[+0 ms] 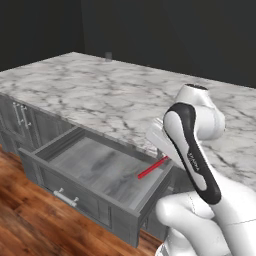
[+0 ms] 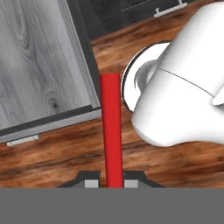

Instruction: Take a straw from the drawer in front and place it inside the glass cup on the dining counter.

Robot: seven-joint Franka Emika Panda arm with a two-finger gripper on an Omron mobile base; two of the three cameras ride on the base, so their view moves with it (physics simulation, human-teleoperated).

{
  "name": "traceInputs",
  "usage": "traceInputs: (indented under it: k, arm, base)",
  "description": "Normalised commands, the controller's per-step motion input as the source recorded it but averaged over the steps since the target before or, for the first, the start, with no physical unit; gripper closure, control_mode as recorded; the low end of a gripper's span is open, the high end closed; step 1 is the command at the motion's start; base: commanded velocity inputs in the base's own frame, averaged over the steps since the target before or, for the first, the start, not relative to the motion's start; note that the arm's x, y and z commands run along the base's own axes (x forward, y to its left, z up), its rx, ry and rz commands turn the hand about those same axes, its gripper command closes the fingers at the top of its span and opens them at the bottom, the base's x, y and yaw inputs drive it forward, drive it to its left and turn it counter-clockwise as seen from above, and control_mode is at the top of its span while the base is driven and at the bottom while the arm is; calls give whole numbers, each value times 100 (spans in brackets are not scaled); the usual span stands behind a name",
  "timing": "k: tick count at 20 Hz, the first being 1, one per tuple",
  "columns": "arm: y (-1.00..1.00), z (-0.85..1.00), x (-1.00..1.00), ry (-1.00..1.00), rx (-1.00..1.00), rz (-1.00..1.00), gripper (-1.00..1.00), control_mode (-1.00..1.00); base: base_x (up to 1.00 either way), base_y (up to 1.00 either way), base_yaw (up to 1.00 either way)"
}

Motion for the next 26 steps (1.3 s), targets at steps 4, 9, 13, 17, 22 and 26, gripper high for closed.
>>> traceInputs:
  k: [4,9,13,17,22,26]
  arm:
    - [0,11,-10,0,0,0,100,-100]
    - [0,0,-11,0,0,0,100,-100]
    - [0,0,-41,-1,0,0,100,100]
    - [0,0,0,0,0,0,100,100]
    - [0,0,0,0,0,0,100,100]
    - [0,0,0,0,0,0,100,100]
  base:
    - [0,0,0]
    - [0,0,0]
    - [-25,0,0]
    - [-100,9,0]
    - [-81,61,0]
    - [-4,100,-22]
